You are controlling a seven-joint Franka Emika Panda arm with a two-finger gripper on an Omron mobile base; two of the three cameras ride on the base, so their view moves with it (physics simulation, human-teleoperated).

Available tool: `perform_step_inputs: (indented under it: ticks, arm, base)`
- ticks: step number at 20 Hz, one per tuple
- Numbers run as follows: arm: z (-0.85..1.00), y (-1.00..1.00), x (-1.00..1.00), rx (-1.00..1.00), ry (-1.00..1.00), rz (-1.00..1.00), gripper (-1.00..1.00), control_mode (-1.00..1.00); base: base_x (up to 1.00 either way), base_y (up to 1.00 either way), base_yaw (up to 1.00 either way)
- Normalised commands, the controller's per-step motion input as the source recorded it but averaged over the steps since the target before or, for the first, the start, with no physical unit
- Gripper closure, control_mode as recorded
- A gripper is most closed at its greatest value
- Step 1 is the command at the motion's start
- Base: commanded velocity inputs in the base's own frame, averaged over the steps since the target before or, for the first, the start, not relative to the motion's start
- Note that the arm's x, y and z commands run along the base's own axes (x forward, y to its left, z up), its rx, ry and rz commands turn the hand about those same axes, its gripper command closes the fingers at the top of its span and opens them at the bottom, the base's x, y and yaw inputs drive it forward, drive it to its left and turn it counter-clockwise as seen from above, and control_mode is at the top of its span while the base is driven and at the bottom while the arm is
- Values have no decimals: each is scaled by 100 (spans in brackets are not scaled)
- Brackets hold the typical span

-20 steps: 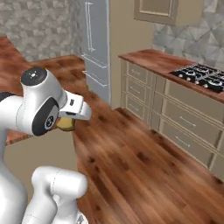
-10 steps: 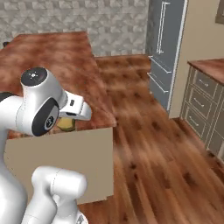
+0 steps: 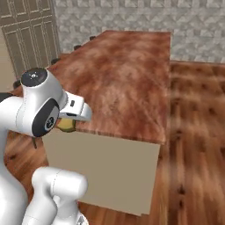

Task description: Pick up the bar soap and sponge from the sink, and place them back in the cabinet, and close the cabinet doors.

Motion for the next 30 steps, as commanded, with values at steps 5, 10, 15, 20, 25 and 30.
perform_step_inputs:
  ticks: [5,10,15,20,25,30]
  arm:
    - [0,0,0,0,0,0,100,100]
    - [0,0,0,0,0,0,100,100]
    - [0,0,0,0,0,0,100,100]
    - [0,0,0,0,0,0,100,100]
    - [0,0,0,0,0,0,100,100]
    - [0,0,0,0,0,0,100,100]
  base:
    - [0,0,67]
    - [0,0,63]
    - [0,0,63]
    - [0,-1,63]
    - [6,-6,61]
    - [15,-6,56]
